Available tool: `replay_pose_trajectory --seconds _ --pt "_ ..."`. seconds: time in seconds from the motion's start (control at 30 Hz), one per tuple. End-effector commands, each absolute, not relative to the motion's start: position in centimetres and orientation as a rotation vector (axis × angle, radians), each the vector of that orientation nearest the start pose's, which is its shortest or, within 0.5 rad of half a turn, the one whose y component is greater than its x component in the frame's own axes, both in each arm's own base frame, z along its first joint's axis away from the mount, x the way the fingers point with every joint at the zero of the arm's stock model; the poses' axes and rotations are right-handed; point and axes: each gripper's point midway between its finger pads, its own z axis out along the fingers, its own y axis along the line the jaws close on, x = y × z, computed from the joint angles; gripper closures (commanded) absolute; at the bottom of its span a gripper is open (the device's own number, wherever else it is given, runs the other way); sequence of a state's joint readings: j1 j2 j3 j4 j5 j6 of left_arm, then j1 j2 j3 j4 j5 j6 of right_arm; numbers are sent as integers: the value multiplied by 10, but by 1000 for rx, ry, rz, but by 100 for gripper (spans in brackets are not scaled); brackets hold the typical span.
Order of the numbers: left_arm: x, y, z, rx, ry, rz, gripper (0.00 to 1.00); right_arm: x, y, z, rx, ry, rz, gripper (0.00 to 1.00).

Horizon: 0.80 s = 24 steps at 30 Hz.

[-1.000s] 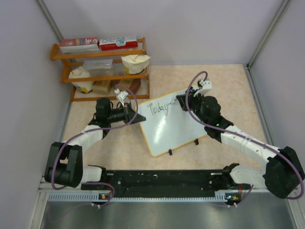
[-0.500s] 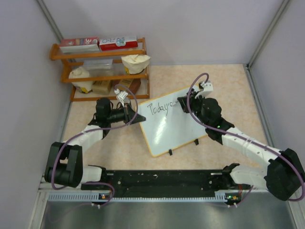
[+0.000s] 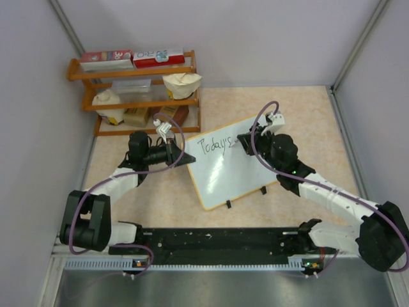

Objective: Write a sentence on the whiteboard

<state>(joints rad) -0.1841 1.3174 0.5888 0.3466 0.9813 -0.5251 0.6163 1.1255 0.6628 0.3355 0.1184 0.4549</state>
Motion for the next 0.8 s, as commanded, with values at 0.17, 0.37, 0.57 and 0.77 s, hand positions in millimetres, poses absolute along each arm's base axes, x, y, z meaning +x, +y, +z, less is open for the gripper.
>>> replay_pose_trajectory --seconds 0.17,0.37,0.57,0.77 --pt "275 -205 138 440 2001 -1265 100 320 237 229 -76 1746 767 100" --pt "274 -205 137 438 2007 -1261 100 317 229 251 -44 1689 772 100" --pt "275 -205 138 441 2003 -1260 100 309 211 287 -4 1588 789 100" --pt "274 -204 138 444 2009 -1257 100 319 197 296 17 1579 775 100"
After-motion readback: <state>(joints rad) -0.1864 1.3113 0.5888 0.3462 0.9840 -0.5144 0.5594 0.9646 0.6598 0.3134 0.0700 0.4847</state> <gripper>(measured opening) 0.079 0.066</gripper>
